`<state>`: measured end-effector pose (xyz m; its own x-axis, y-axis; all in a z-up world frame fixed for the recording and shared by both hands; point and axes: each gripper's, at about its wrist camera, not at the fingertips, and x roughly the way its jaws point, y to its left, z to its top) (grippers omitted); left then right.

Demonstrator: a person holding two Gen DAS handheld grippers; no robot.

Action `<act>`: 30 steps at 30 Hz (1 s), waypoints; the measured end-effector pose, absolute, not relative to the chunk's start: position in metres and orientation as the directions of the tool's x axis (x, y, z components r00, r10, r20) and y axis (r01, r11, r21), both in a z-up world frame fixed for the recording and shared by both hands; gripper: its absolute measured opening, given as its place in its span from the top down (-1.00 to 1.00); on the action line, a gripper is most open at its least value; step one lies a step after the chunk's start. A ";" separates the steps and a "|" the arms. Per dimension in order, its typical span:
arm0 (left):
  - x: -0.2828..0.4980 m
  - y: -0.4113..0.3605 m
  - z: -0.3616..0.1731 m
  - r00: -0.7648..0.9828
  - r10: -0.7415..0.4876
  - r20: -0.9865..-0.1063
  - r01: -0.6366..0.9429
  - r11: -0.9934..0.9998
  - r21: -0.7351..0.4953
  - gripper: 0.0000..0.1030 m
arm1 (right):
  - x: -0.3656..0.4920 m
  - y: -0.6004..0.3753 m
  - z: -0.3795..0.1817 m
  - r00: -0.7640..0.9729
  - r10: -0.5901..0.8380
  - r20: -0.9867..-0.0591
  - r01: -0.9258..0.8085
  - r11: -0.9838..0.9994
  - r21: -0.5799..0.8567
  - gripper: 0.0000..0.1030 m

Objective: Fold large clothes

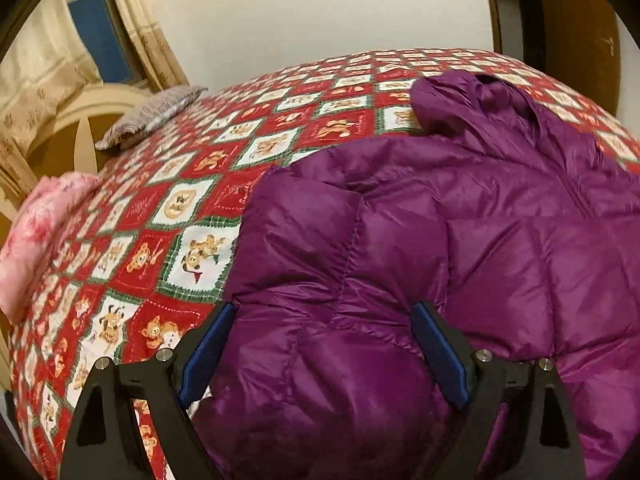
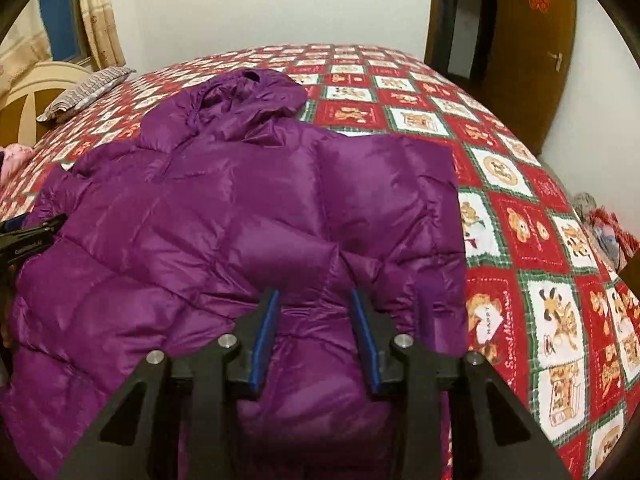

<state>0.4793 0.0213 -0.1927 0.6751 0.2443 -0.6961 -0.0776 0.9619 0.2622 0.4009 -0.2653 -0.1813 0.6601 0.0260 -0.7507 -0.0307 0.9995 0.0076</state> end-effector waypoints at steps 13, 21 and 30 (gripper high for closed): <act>0.455 0.036 -0.151 0.701 0.263 -0.663 -0.143 0.963 0.231 -0.81 | 0.387 -0.267 -0.166 0.690 0.035 -0.723 -0.036 0.999 0.014 0.21; 0.503 0.053 -0.131 0.704 0.289 -0.648 -0.221 0.957 0.187 -0.85 | 0.416 -0.292 -0.103 0.797 -0.012 -0.604 0.120 0.983 0.139 -0.02; 0.526 0.032 -0.193 0.633 0.344 -0.693 -0.217 0.939 0.269 -0.85 | 0.454 -0.300 -0.182 0.682 -0.071 -0.728 0.229 0.966 0.120 -0.02</act>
